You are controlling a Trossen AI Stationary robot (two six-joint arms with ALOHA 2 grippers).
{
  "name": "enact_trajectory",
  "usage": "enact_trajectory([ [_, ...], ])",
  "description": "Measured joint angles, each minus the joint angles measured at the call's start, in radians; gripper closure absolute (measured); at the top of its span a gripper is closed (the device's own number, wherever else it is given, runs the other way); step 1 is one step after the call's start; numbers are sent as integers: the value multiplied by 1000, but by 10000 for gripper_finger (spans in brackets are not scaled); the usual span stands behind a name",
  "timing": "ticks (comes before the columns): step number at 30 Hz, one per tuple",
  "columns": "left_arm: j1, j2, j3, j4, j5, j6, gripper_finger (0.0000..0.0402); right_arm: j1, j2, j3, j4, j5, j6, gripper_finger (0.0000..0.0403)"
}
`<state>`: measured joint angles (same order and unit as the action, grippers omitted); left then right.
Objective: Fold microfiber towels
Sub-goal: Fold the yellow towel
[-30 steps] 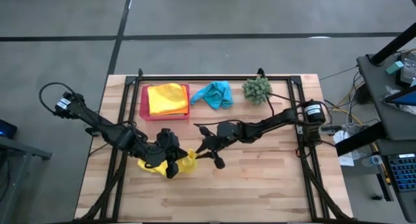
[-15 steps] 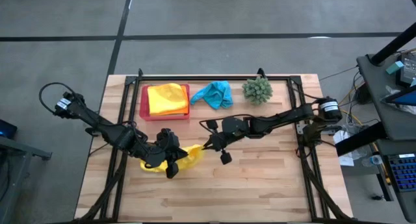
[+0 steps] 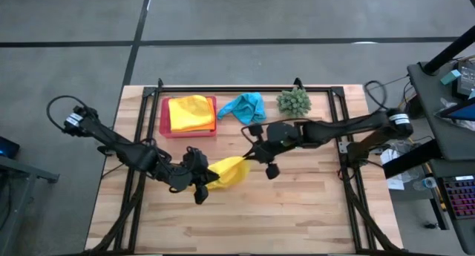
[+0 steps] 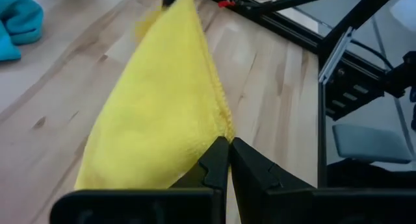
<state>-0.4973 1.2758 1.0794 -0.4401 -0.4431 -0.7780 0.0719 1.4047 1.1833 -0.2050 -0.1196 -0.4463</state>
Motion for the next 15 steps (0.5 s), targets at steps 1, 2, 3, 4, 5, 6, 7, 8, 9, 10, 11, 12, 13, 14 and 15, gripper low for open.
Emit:
enact_trajectory([
  [1,0,6,0,3,0,0,401,0,-11,21,-46,0,-4,394],
  [2,0,11,0,7,0,0,401,0,-20,42,-91,0,-13,394],
  [3,0,17,0,15,0,0,401,0,-27,59,-133,0,-18,394],
  [4,0,23,0,20,0,0,401,0,-31,76,-173,0,-25,394],
  [5,1,28,0,19,0,0,401,0,-35,94,-204,5,-32,394],
  [6,1,33,0,18,-1,0,401,0,-36,111,-236,10,-40,394],
  [7,1,39,0,19,-1,0,401,-1,-36,129,-267,13,-44,394],
  [8,1,42,0,19,-1,0,401,-2,-35,146,-297,14,-47,394],
  [9,1,44,0,17,-1,0,401,-2,-33,164,-327,14,-49,394],
  [10,1,48,0,18,-1,0,401,-2,-29,179,-350,15,-50,394],
  [11,1,51,0,18,-1,0,401,-3,-26,191,-370,15,-51,394],
  [12,1,53,0,17,-1,0,401,-3,-22,201,-387,15,-52,394],
  [13,1,55,0,14,0,0,401,-3,-21,208,-402,15,-54,394],
  [14,1,56,0,12,0,0,401,-3,-21,214,-418,16,-58,394],
  [15,1,57,0,14,0,0,401,-5,-21,218,-429,16,-62,394],
])
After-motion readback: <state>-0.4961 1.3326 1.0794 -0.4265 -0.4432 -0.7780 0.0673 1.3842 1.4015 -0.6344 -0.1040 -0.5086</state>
